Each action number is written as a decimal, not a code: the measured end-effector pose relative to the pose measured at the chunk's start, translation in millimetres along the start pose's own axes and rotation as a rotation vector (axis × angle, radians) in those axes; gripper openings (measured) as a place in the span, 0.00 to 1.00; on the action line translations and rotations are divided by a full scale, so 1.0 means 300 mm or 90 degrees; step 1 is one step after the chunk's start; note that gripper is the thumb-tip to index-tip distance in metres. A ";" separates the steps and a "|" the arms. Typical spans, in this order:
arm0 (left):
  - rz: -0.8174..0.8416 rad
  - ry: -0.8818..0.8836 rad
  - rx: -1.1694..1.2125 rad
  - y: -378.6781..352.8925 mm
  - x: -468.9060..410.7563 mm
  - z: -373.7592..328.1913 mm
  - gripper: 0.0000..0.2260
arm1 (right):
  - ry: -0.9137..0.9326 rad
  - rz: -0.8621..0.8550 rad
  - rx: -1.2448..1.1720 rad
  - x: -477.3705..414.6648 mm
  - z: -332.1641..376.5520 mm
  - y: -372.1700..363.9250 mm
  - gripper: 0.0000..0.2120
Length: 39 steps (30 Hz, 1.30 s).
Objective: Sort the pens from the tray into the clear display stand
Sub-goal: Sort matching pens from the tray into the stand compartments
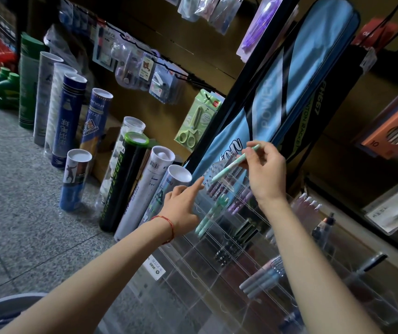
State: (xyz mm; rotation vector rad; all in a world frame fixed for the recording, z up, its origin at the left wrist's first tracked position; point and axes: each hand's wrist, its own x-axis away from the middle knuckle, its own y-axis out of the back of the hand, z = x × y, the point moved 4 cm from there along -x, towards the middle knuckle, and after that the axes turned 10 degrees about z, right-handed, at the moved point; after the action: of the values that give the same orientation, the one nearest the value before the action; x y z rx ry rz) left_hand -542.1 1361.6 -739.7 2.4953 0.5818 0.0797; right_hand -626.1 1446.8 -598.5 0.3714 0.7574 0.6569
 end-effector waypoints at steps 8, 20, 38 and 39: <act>-0.025 -0.050 -0.146 0.017 0.006 -0.040 0.40 | -0.144 0.171 0.137 0.056 -0.164 -0.086 0.06; 0.005 -0.026 -0.226 0.000 0.007 -0.036 0.34 | -0.190 0.281 0.271 0.098 -0.205 -0.137 0.10; 0.026 -0.025 -0.294 -0.023 0.019 -0.022 0.37 | -0.272 0.386 0.336 0.111 -0.181 -0.143 0.28; 0.022 -0.028 -0.305 -0.020 0.031 -0.013 0.37 | -0.249 0.355 0.315 0.095 -0.159 -0.128 0.31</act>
State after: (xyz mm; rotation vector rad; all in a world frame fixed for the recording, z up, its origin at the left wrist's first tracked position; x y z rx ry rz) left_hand -536.9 1372.0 -740.3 2.0357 0.4407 0.1579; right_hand -629.8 1441.3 -665.8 1.1590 0.4264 0.8783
